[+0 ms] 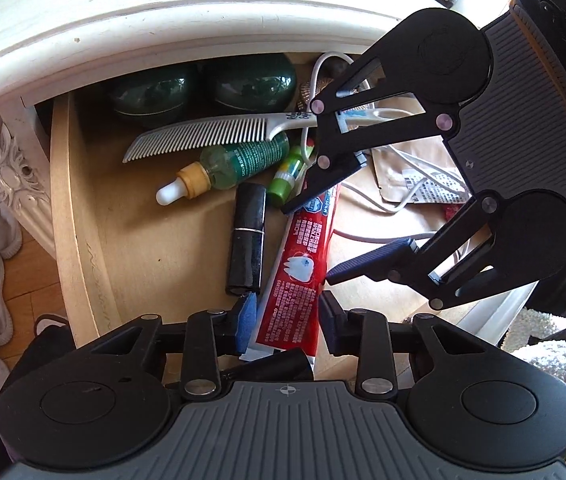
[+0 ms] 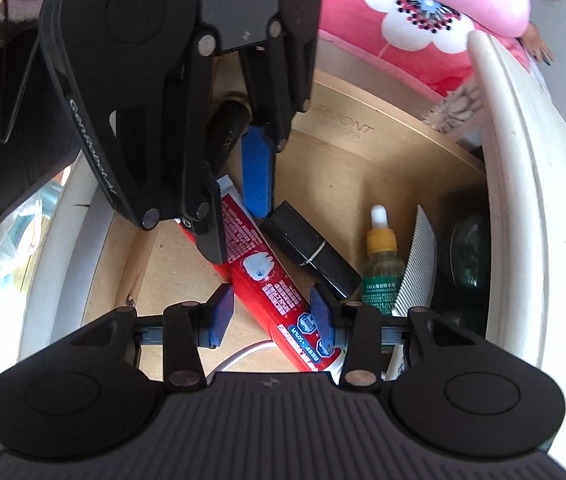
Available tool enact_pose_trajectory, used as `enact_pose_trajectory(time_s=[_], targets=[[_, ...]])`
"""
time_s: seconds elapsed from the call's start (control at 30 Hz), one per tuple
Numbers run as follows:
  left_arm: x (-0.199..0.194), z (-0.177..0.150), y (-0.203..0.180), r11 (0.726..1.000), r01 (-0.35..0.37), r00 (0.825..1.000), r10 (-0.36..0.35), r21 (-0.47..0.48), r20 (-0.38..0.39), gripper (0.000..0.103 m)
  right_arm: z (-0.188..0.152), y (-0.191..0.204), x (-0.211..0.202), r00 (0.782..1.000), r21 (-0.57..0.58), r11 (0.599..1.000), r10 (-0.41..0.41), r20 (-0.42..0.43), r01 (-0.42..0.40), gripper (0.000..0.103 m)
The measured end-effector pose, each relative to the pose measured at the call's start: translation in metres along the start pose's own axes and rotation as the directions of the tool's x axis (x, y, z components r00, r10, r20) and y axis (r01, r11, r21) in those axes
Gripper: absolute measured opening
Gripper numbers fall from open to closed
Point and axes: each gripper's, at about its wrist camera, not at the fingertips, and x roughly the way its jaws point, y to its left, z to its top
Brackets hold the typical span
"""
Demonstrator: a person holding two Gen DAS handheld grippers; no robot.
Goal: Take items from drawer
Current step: 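Reach the left tool into the drawer toward the red toothpaste tube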
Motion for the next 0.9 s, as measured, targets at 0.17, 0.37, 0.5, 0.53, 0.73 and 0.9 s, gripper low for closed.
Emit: enact_pose_trajectory(time_s=[0.17, 0.37, 0.5, 0.53, 0.73, 0.9], targets=[[-0.003, -0.001, 0.000, 1.000, 0.000, 1.000, 0.000, -0.010, 0.021, 0.035, 0.007, 0.004, 0.006, 1.000, -0.054, 0.998, 0.014, -0.021, -0.015, 0.044], [-0.009, -0.004, 0.002, 0.999, 0.003, 0.997, 0.000, -0.039, 0.073, 0.039, 0.000, 0.005, 0.006, 1.000, 0.006, 1.000, -0.002, 0.025, 0.002, 0.041], [-0.016, -0.009, 0.005, 0.996, 0.004, 0.995, 0.005, -0.084, 0.100, 0.042, -0.006, 0.004, 0.010, 0.997, 0.088, 0.996, -0.040, 0.062, 0.035, 0.039], [-0.017, -0.009, 0.006, 0.996, 0.002, 0.994, 0.008, -0.095, 0.108, 0.043, -0.008, 0.004, 0.009, 0.996, 0.113, 0.993, -0.049, 0.072, 0.041, 0.039], [-0.029, -0.009, 0.013, 0.986, -0.035, 0.985, 0.061, -0.165, 0.160, 0.066, -0.025, -0.009, -0.001, 0.985, 0.294, 0.955, -0.083, 0.149, 0.036, 0.030], [-0.038, -0.009, 0.015, 0.978, -0.046, 0.982, 0.082, -0.205, 0.170, 0.065, -0.040, -0.019, -0.005, 0.977, 0.380, 0.924, -0.108, 0.186, 0.030, 0.015]])
